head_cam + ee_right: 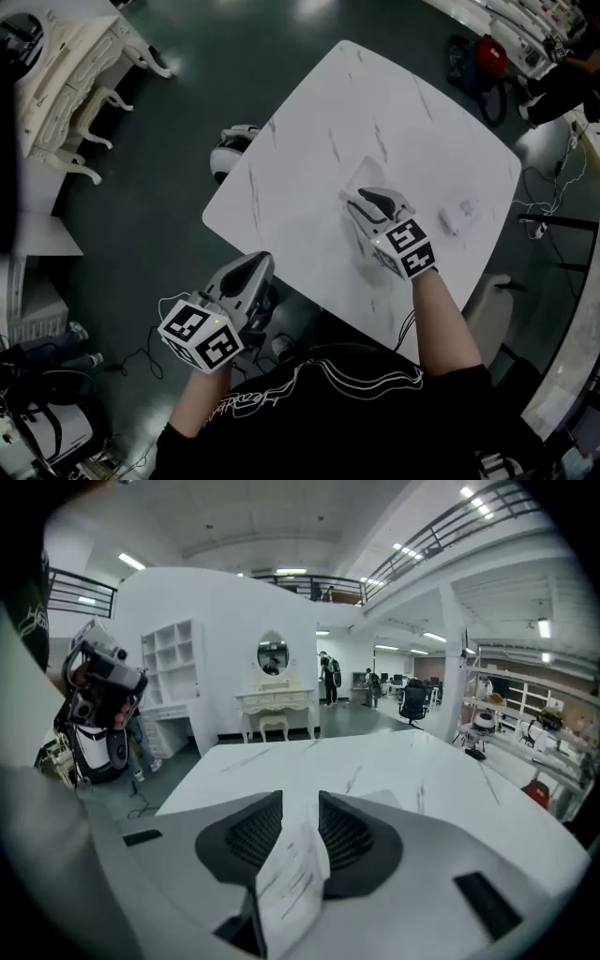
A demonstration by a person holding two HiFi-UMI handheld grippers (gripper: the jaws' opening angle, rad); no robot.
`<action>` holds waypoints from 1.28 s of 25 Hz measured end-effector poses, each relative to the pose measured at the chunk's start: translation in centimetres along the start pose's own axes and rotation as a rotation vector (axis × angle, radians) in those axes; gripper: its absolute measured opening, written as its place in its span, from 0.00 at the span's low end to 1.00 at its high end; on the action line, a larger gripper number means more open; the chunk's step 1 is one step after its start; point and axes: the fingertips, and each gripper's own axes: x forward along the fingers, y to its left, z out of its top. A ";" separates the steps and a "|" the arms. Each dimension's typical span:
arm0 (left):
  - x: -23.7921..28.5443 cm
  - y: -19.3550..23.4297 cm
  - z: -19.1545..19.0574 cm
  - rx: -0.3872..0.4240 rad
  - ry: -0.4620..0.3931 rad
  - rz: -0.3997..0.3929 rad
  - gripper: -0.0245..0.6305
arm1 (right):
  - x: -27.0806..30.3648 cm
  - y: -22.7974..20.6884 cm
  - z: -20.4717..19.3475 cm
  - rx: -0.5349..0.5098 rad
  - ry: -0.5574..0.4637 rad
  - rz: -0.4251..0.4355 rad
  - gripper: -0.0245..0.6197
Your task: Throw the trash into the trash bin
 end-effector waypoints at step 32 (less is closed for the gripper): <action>-10.1 4.4 -2.8 -0.102 -0.119 0.195 0.04 | 2.7 -1.4 -3.9 -0.352 0.251 -0.247 0.14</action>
